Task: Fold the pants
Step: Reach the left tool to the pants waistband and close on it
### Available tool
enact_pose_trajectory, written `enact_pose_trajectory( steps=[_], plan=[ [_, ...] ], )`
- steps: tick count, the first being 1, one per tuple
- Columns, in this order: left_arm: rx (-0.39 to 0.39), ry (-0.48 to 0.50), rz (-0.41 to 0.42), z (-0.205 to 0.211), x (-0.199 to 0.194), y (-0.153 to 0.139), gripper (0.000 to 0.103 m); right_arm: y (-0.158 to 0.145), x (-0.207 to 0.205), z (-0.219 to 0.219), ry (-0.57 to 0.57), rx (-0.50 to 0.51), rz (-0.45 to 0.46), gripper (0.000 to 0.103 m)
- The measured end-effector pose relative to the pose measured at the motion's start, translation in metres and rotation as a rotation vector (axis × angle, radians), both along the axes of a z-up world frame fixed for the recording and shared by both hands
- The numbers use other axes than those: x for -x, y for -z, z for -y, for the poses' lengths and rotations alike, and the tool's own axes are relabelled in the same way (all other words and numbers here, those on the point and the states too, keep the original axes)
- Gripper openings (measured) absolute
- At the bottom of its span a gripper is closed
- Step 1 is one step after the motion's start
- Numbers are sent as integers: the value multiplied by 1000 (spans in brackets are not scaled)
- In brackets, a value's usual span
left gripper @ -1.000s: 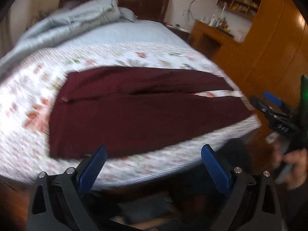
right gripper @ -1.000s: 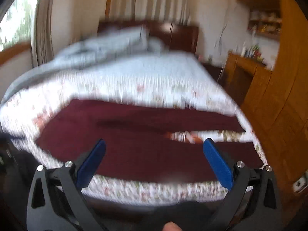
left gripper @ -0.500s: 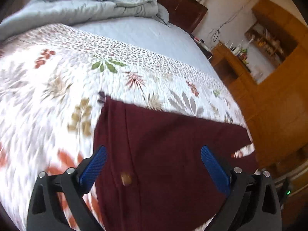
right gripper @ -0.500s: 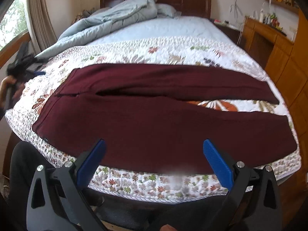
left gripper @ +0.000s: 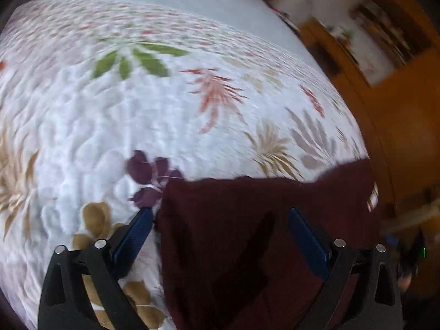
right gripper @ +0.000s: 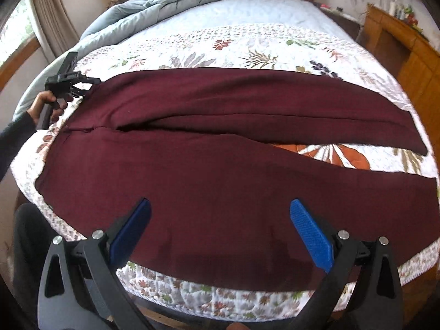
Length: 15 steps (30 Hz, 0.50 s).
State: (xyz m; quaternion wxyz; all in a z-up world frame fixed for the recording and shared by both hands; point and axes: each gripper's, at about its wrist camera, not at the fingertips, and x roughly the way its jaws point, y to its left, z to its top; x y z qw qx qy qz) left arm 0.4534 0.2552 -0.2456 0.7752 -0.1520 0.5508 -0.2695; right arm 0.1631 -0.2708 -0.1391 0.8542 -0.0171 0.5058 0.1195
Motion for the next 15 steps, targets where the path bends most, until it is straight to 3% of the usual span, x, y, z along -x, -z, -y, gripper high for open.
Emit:
enact_pose_trajectory(
  steps=[2,4,8,11,12,13,14,15],
  plan=[
    [21,60,-10,6,3,0,98,-4,-13,18,-21,-78,-36,101],
    [-7,108,-6,16,5,1,97,-13,-31,46,-43,-153,-80,100],
    [-21,123,-14,23,2,5,96,-32,-74,121,-54,-255,-139,100],
    [-65,103,-13,21,1,7,79,-40,-118,211,37,-271,-183,100],
    [-76,91,-11,18,0,7,67,-44,-132,247,90,-269,-172,100],
    [-80,70,-19,13,-1,8,56,-45,-142,272,124,-272,-165,96],
    [-77,57,-27,9,-1,8,53,-47,-158,308,171,-284,-162,90],
    [-66,43,-38,5,-2,9,51,-46,-172,338,216,-283,-162,76]
  ],
)
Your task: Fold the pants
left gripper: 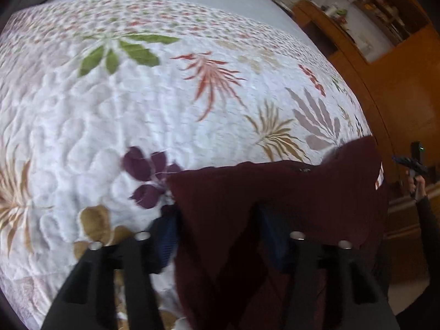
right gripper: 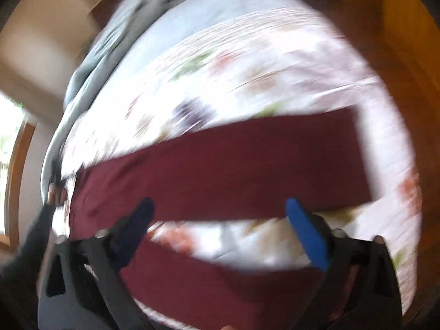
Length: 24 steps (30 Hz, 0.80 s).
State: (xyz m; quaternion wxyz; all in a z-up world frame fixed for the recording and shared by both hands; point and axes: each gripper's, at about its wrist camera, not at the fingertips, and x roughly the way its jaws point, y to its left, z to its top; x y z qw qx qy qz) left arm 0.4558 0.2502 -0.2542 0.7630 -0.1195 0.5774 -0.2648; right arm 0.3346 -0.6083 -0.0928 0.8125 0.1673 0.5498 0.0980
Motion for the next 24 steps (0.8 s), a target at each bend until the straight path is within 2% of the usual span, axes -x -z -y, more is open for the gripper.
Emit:
enact_pose_trajectory(
  steps=[2,4,7,9,12,14,17,18,20,22,24],
  plan=[
    [14,-21,-14,-3,-1,1,54,8,-21,41,62,-12,-15,76],
    [31,-30,-27,0,-2,1,69,26,-44,77,112,10,-50,80],
    [4,-18,-35,14,-5,1,84,53,-67,99,122,25,-99,81],
    [-32,-11,-39,23,-6,1,88,69,-78,97,70,33,-114,80],
    [-59,-18,-48,27,-6,2,89,85,-88,94,26,42,-128,87],
    [-69,-25,-53,26,-6,1,89,87,-90,91,-5,41,-131,92],
    [-98,-37,-52,31,-6,1,89,89,-93,84,-52,29,-128,90],
    [-115,-44,-49,32,-5,0,87,90,-94,83,-62,28,-131,82],
    [-139,-59,-42,32,-5,-3,72,90,-97,82,-68,43,-139,64],
    [-139,-84,-43,26,-4,-7,36,87,-97,85,-63,30,-144,25],
    [-138,-100,-38,22,0,-12,24,81,-93,86,-65,28,-134,25]
  ],
)
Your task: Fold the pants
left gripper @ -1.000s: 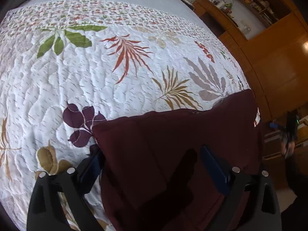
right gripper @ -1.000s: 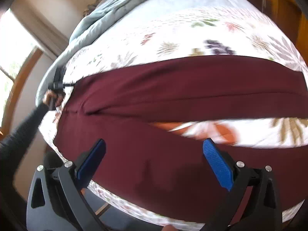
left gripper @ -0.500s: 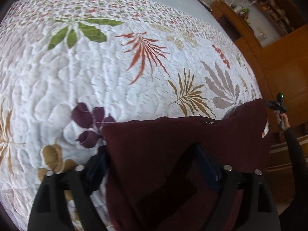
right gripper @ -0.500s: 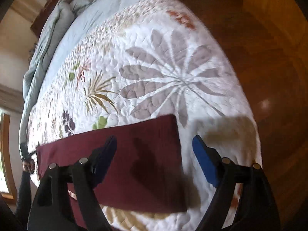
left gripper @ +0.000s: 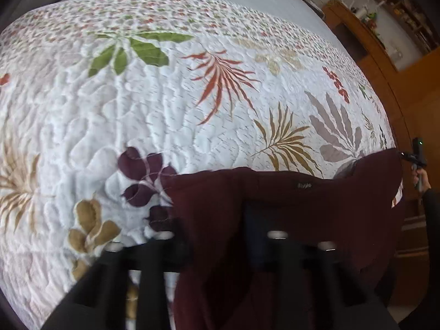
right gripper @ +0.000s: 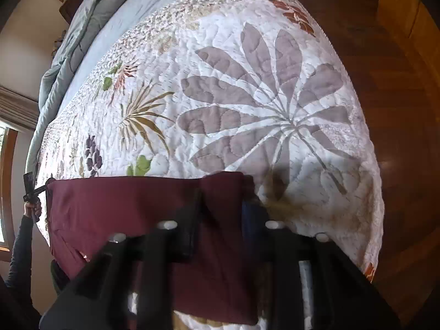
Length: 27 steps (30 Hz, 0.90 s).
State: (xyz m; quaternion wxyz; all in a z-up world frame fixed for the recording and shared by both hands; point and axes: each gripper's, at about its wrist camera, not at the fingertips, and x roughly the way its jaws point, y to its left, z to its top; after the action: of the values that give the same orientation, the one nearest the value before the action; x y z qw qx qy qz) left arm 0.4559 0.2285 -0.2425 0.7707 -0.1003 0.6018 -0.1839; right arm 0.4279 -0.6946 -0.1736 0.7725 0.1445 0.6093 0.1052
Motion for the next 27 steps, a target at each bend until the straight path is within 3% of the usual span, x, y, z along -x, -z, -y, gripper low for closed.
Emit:
enact_pose_trajectory(
  steps=[6,9,17,22,27],
  plan=[
    [38,-70,114,-8,22,-33,18,-31,16,-5,8,40,71,22],
    [56,-96,159,-11,36,-53,17,-62,36,-5,23,47,134,22],
    [108,-73,324,-5,103,-135,16,-119,108,4,81,90,267,21],
    [143,-49,411,-3,181,-162,16,-115,186,8,134,98,341,21],
    [80,-27,343,2,251,-119,18,-70,263,-1,196,115,355,23]
  ],
)
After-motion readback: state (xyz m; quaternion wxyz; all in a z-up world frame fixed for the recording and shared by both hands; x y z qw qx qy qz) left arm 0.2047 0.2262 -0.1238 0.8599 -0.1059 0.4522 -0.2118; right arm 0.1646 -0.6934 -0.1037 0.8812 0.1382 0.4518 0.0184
